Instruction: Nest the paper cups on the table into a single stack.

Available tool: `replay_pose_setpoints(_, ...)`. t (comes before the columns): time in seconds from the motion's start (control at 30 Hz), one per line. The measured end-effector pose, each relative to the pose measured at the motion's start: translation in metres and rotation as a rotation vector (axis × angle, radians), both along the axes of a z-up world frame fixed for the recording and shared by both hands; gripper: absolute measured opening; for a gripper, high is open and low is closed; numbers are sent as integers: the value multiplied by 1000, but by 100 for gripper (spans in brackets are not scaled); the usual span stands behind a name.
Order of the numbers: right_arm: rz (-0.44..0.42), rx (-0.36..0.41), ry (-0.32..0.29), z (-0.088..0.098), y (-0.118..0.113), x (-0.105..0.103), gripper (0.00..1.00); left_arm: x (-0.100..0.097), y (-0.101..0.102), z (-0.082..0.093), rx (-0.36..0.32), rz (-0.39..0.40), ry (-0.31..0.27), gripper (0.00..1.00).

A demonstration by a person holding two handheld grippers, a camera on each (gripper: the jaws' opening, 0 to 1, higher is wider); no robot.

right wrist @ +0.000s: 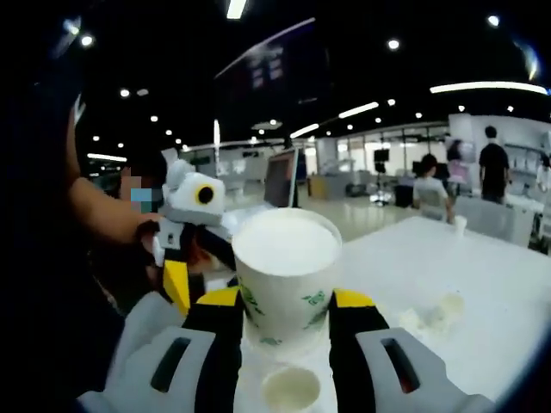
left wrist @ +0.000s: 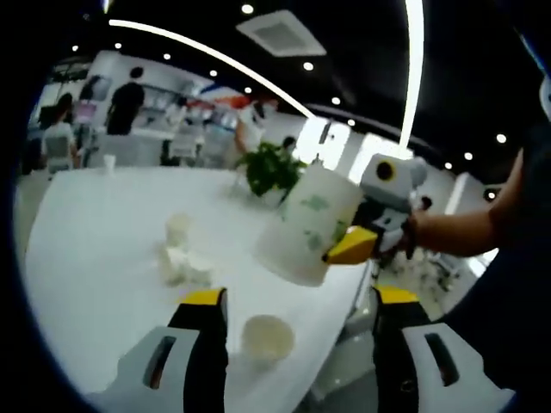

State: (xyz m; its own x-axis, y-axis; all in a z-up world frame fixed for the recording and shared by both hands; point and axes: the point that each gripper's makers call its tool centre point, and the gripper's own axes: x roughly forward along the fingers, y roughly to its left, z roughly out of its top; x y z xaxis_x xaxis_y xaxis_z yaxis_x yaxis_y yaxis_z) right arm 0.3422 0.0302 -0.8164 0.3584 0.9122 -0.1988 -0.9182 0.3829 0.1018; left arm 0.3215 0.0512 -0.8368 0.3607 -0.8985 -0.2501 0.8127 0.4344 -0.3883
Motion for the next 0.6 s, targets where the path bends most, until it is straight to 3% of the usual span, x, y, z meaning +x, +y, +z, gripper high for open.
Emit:
replay_pose_setpoints(0.2,7,14,24,-6,0,-2,36,-9,-7,14,-69,-55,12,48)
replay_pose_setpoints(0.33,29,12,26,-8,0,-6,36,-7,-5,18,-87,-49,20,46)
replay_pose_setpoints(0.5,50,17,27,-6,1,-11,36,-8,-3,29,-158,-44,51,40)
replay_pose_setpoints(0.6,64,27,25,-4,2,-12,36,-5,1,29,-163,-29,44,31)
